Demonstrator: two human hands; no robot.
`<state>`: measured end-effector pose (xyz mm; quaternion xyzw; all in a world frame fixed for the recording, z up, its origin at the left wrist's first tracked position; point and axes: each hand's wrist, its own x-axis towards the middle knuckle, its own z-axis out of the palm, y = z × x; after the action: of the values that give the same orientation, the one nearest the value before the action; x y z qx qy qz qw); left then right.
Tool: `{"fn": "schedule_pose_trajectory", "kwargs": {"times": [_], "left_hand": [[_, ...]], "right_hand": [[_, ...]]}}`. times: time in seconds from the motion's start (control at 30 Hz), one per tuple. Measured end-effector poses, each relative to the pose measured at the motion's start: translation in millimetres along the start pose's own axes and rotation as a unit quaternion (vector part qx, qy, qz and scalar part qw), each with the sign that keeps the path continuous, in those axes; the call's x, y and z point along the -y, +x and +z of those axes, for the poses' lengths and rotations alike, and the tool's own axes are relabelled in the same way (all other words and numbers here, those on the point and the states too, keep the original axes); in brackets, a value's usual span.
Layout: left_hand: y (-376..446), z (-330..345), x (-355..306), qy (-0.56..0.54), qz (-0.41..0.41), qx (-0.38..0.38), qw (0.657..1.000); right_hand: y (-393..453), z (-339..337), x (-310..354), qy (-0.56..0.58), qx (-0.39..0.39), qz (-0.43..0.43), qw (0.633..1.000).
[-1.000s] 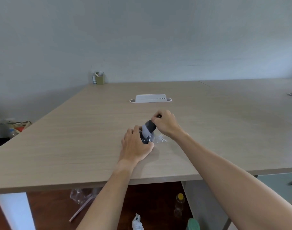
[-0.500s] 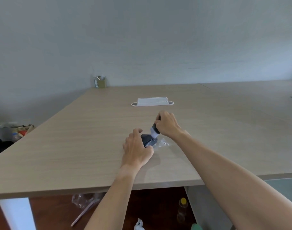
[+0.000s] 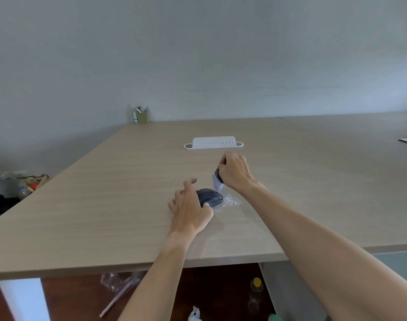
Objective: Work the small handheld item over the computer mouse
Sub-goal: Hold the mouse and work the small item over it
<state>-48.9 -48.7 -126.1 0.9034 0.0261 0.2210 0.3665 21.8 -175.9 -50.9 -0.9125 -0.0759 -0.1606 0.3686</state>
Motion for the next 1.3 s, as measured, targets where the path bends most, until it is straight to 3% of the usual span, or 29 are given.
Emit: {"fn": "schedule_pose_trajectory", "kwargs": {"times": [0.13,0.27,0.37,0.5,0.67,0.87,1.0,1.1,1.17,1.3], "left_hand": [[-0.2,0.8,-1.3,0.018,0.009,0.000,1.000],[-1.0,1.5,-1.0,0.015,0.015,0.000,1.000],[-1.7,0.5,-1.4,0.013,0.015,-0.005,1.000],[-1.7,0.2,-1.7,0.011,0.009,-0.007,1.000],[-1.7,-0.1,-1.4,0.014,0.006,-0.004,1.000],[-0.8,1.1,-0.8,0.019,0.004,-0.011,1.000],[0.0,2.5,-1.9,0.034,-0.001,-0.016,0.999],[-0.1,3.0,-2.3,0.042,-0.006,-0.018,0.999],[-0.3,2.4,-2.6,0.044,-0.012,-0.019,0.999],[-2.6,1.3,-4.0,0.062,-0.008,-0.027,0.998]], "right_hand": [[-3.8,1.3,10.3,0.074,0.031,0.011,0.997],[-1.8,4.4,1.3,0.003,0.077,0.009,0.997],[3.6,-1.7,-3.6,-0.045,0.052,0.001,0.998],[1.7,-7.5,0.0,0.006,0.004,0.005,1.000],[-9.6,-0.7,7.1,0.110,0.061,0.034,0.991],[-2.1,0.0,-4.4,-0.037,0.036,0.005,0.999],[-7.3,-9.3,0.2,0.036,0.000,0.003,0.999],[-17.1,-10.4,4.7,0.136,0.084,0.039,0.986],[-20.4,-7.1,2.4,0.123,0.111,0.044,0.985],[-20.6,-8.4,1.5,0.046,0.006,0.011,0.999]]}}
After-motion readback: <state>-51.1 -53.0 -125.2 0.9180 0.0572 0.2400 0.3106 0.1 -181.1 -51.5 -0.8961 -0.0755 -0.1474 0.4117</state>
